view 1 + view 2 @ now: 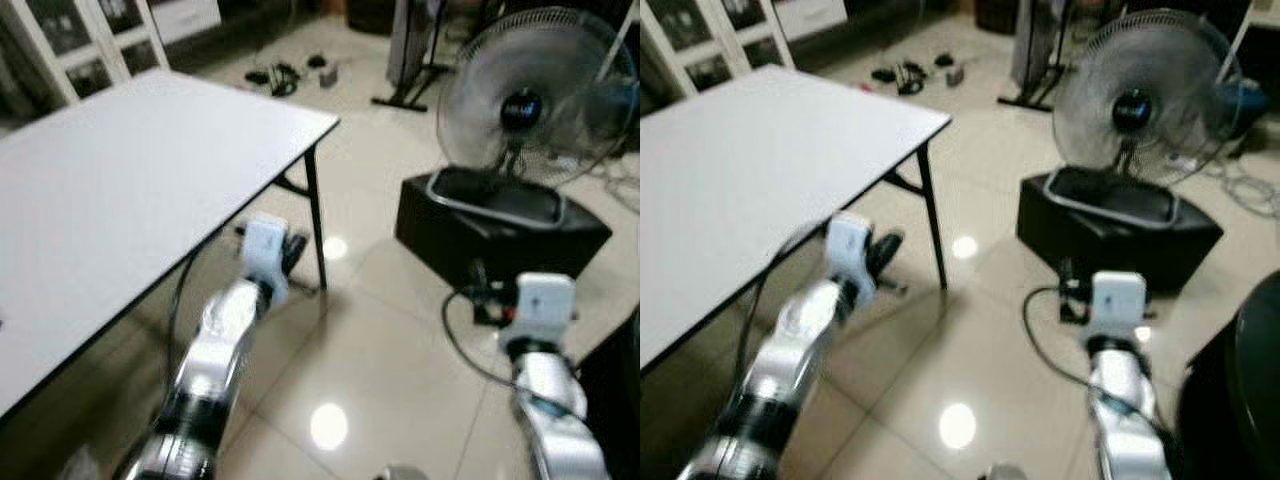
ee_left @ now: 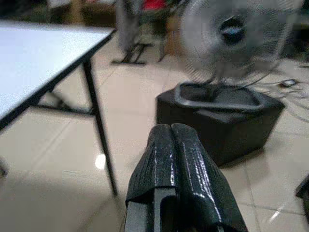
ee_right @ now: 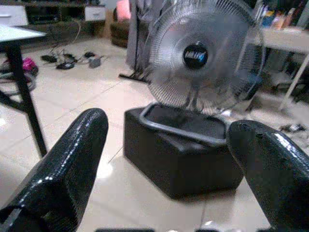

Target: Setting the table

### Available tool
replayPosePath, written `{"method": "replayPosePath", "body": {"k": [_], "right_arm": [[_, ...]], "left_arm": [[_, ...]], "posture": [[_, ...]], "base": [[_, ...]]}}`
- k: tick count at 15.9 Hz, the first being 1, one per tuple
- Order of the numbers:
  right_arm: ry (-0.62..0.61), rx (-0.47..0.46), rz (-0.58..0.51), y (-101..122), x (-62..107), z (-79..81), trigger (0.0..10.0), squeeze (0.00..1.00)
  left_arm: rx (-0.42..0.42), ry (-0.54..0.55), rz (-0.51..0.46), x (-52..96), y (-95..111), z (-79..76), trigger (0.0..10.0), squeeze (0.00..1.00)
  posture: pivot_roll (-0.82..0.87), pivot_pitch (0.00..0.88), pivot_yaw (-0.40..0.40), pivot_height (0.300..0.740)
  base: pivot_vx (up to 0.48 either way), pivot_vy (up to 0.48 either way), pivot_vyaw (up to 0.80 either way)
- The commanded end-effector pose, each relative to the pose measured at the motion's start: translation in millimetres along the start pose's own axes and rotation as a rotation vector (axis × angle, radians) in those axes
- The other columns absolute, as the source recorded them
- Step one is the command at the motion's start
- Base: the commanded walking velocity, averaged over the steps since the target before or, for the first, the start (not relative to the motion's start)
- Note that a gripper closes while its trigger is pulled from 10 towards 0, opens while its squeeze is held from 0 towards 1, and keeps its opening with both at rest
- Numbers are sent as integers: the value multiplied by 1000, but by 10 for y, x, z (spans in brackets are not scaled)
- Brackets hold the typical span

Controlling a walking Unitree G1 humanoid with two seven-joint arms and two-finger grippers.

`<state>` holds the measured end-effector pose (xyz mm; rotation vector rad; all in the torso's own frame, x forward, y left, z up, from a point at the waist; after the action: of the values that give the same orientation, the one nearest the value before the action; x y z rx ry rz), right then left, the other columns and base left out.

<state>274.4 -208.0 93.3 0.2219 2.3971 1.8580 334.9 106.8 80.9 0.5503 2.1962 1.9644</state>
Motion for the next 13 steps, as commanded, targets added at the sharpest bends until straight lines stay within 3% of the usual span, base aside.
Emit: {"method": "replayPosePath", "body": {"k": [1,2,4,6,13], "right_arm": [[38,-10,14,-6,-27,84,10000,0],[31,-8,27,-29,-51,59,10000,0],[16,-23,47,-63,-61,37,10000,0],[1,-42,59,-87,-59,11,10000,0],[-2,-39,76,-152,-28,80,10000,0]], "left_arm": [[-17,80,28,111,-62,179,10000,0],[-103,64,11,148,11,152,10000,0],[-99,106,57,227,-48,271,10000,0],[-72,107,70,283,-104,246,10000,0],[-101,52,44,162,5,97,10000,0]], "posture": [[-80,0,41,718],[-80,0,37,718],[-86,0,40,718],[-85,0,36,718],[-84,0,46,718]], "base": [[0,0,0],[0,0,0],[0,0,0],[0,0,0],[0,0,0]]}}
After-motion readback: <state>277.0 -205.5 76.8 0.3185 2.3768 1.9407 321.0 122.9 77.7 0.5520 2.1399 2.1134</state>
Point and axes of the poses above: a point about 5 cm out from each wrist's last joint towards the gripper, its own x axis pointing back from the gripper into the wrist, its own y axis along the axis of the wrist's last joint, z = x × y, the point moved 3 cm from there along -x, pointing out of the wrist towards the gripper, and after that the axes turned 5 degrees about x, right-handed, at the moved point
